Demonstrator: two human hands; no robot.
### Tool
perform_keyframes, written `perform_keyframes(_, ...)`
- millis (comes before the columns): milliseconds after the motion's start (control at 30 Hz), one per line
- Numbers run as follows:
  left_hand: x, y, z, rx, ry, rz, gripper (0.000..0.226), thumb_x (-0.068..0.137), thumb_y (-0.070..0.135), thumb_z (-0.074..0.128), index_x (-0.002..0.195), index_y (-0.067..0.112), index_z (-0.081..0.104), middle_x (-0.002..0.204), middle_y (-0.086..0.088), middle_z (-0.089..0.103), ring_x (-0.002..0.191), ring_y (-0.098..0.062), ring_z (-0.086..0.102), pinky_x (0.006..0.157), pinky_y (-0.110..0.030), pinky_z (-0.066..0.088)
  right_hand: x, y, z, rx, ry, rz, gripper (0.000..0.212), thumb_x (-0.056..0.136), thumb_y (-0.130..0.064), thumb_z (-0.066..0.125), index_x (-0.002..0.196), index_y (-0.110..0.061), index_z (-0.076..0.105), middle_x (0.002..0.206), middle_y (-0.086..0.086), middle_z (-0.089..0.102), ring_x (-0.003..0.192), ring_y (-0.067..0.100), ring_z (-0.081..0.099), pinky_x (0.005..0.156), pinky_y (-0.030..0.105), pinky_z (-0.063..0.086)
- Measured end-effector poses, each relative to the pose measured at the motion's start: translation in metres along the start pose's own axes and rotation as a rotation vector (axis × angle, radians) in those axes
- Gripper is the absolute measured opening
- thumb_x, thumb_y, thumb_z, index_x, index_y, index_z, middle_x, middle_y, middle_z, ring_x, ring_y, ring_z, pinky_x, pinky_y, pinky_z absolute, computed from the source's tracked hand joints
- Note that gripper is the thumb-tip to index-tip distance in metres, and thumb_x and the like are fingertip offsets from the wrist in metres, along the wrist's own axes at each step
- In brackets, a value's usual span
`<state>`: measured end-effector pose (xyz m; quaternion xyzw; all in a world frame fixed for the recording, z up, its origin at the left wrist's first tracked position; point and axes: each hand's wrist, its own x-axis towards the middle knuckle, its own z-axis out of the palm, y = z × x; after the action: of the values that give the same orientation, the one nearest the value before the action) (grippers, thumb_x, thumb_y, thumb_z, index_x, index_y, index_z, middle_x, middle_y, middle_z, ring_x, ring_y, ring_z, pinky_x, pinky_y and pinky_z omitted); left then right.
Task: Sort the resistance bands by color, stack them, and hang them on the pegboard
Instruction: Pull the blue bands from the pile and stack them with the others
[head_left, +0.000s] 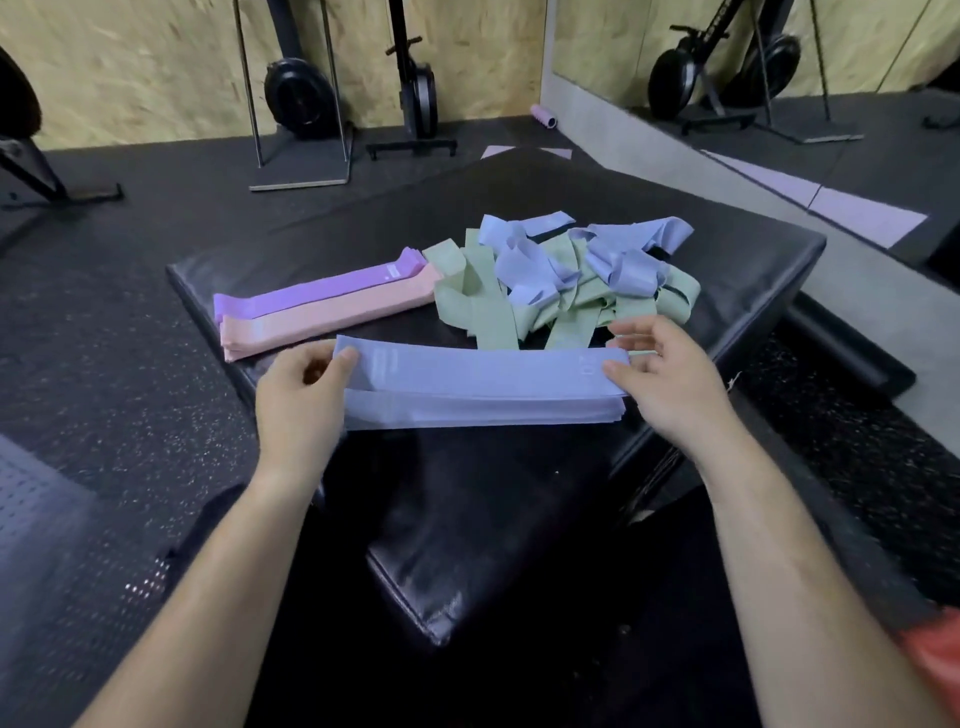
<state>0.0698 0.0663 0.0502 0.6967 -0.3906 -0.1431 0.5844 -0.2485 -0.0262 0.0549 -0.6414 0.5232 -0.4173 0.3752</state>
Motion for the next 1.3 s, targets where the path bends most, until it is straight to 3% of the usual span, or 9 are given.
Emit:
perform_keyframes(67, -0.006, -0.010, -0.002, 0.114, 0.003, 0.109, 0.008, 0.095, 0.023, 0.067, 0.092, 0.029, 0.071, 0.083, 0.019, 0.062, 0.075, 0.006, 0.057, 0.076, -0.011, 0.043, -0.003, 0.004, 0.002, -0.123, -0.023, -0.034, 0.032, 0.090, -0.010, 0.070, 0.107, -0.036, 0.063, 0.108, -0.013, 0.067, 0.076, 0.001, 0.060, 0.076, 0.021, 0.050)
perform_keyframes(167, -0.008, -0.025, -0.006, 0.274, -0.018, 0.238, 0.017, 0.096, 0.020, 0.067, 0.111, 0.017, 0.072, 0.087, 0.021, 0.054, 0.087, -0.010, 0.054, 0.081, -0.020, 0.040, -0.003, 0.007, 0.005, -0.272, -0.067, -0.072, 0.025, 0.091, -0.014, 0.070, 0.104, -0.034, 0.066, 0.101, -0.022, 0.065, 0.081, -0.001, 0.059, 0.076, 0.015, 0.044)
perform_keyframes(333, -0.003, -0.038, -0.003, 0.366, -0.079, 0.279, 0.026, 0.095, 0.017, 0.068, 0.120, 0.014, 0.070, 0.093, -0.001, 0.051, 0.081, -0.004, 0.047, 0.083, -0.001, 0.034, -0.001, 0.012, 0.007, -0.425, -0.123, -0.166, 0.021, 0.091, -0.012, 0.068, 0.108, -0.024, 0.069, 0.084, -0.021, 0.054, 0.082, -0.006, 0.052, 0.074, 0.003, 0.034)
perform_keyframes(500, 0.000, -0.044, 0.002, 0.387, -0.102, 0.236, 0.030, 0.094, 0.015, 0.069, 0.123, 0.010, 0.069, 0.104, -0.003, 0.048, 0.086, -0.004, 0.046, 0.087, 0.001, 0.033, 0.006, 0.021, 0.005, -0.522, -0.154, -0.228, 0.021, 0.093, -0.011, 0.065, 0.111, -0.022, 0.069, 0.096, -0.026, 0.051, 0.095, 0.004, 0.042, 0.083, -0.001, 0.026)
perform_keyframes(667, -0.005, -0.043, 0.006, 0.614, -0.073, 0.507, 0.039, 0.092, 0.020, 0.069, 0.130, 0.016, 0.065, 0.129, -0.008, 0.055, 0.120, -0.027, 0.053, 0.102, -0.042, 0.038, 0.005, 0.029, 0.001, -0.438, -0.182, -0.254, 0.019, 0.093, -0.028, 0.067, 0.112, -0.031, 0.069, 0.116, -0.016, 0.060, 0.119, 0.004, 0.040, 0.103, 0.021, 0.034)
perform_keyframes(800, -0.021, -0.025, 0.042, 0.597, -0.303, 0.690, 0.041, 0.094, 0.039, 0.063, 0.131, 0.023, 0.066, 0.140, -0.003, 0.056, 0.131, -0.024, 0.051, 0.105, -0.033, 0.029, 0.005, 0.030, -0.004, -0.419, -0.297, -0.258, 0.044, 0.079, -0.047, 0.078, 0.120, -0.041, 0.066, 0.128, -0.025, 0.055, 0.129, 0.001, 0.040, 0.108, 0.015, 0.026)
perform_keyframes(900, -0.031, -0.023, 0.070, 0.600, -0.557, 0.704, 0.049, 0.095, 0.053, 0.054, 0.136, 0.027, 0.062, 0.145, -0.001, 0.052, 0.138, -0.022, 0.045, 0.113, -0.038, 0.031, 0.007, 0.036, -0.007, -0.383, -0.353, -0.211, 0.052, 0.076, -0.043, 0.084, 0.124, -0.043, 0.065, 0.130, -0.025, 0.053, 0.131, 0.001, 0.043, 0.112, 0.023, 0.031)
perform_keyframes(1067, -0.030, -0.026, 0.081, 0.577, -0.597, 0.647, 0.039, 0.096, 0.049, 0.052, 0.129, 0.032, 0.066, 0.136, 0.004, 0.058, 0.125, -0.021, 0.054, 0.104, -0.038, 0.039, 0.012, 0.045, -0.010, -0.316, -0.358, -0.216, 0.041, 0.079, -0.025, 0.085, 0.114, -0.039, 0.069, 0.126, -0.023, 0.056, 0.124, 0.000, 0.052, 0.111, 0.023, 0.036)
perform_keyframes(1300, -0.031, -0.026, 0.082, 0.592, -0.594, 0.658, 0.038, 0.097, 0.049, 0.051, 0.128, 0.033, 0.065, 0.136, 0.005, 0.056, 0.123, -0.021, 0.055, 0.103, -0.044, 0.042, 0.012, 0.045, -0.011, -0.369, -0.379, -0.216, 0.036, 0.082, -0.027, 0.083, 0.114, -0.037, 0.070, 0.127, -0.025, 0.051, 0.124, -0.006, 0.047, 0.106, 0.010, 0.029)
